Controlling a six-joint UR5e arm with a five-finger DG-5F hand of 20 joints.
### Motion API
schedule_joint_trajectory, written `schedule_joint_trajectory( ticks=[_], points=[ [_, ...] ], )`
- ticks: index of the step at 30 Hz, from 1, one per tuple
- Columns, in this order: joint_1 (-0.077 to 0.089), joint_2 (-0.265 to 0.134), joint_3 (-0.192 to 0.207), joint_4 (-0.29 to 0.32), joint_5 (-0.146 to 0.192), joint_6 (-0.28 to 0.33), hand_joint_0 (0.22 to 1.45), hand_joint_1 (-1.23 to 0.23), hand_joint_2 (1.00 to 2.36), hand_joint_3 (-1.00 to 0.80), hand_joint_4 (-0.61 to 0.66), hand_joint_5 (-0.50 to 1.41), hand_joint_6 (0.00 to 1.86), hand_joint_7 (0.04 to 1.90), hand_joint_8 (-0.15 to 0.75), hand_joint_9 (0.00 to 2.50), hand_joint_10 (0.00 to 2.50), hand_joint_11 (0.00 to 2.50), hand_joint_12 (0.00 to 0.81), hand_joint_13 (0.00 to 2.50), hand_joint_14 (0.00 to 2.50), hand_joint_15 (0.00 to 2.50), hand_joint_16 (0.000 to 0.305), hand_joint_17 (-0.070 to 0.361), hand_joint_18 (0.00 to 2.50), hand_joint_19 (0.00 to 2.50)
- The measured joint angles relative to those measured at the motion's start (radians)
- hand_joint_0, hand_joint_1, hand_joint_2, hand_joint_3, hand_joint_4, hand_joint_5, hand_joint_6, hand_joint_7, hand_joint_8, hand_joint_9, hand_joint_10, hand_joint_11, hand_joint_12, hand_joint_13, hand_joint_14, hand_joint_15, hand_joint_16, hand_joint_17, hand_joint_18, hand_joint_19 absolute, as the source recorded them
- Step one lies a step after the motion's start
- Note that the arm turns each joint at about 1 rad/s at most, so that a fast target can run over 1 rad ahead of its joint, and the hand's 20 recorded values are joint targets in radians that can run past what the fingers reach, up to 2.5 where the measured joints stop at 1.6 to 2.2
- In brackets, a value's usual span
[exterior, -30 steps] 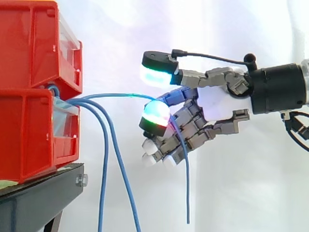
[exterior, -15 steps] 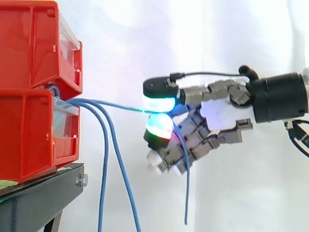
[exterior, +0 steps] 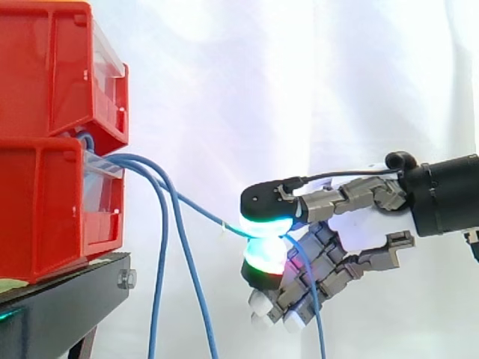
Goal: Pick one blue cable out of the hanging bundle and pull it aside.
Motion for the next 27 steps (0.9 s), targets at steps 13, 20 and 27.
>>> schedule_joint_trajectory(
  ticks=[13, 20, 27],
  points=[
    [-0.009, 0.000, 0.054, -0.058, -0.006, 0.002, 0.72, -0.88, 1.02, -0.26, 0.22, -0.21, 0.90, 1.26, 0.297, 0.66, 0.01, 0.64, 0.405, 0.58, 0.01, 0.35, 0.053, 0.120, 0.57, 0.43],
    [-0.007, 0.001, 0.064, -0.066, -0.002, 0.007, 0.64, -0.82, 1.03, -0.04, 0.30, -0.20, 0.91, 1.46, 0.311, 0.71, 0.01, 0.65, 0.405, 0.59, 0.01, 0.37, 0.054, 0.120, 0.56, 0.49],
    [-0.001, 0.001, 0.089, -0.093, 0.000, 0.020, 0.65, -0.81, 1.02, -0.04, 0.28, -0.20, 0.92, 1.44, 0.312, 0.72, 0.01, 0.65, 0.406, 0.59, 0.01, 0.36, 0.054, 0.121, 0.57, 0.48]
  ],
)
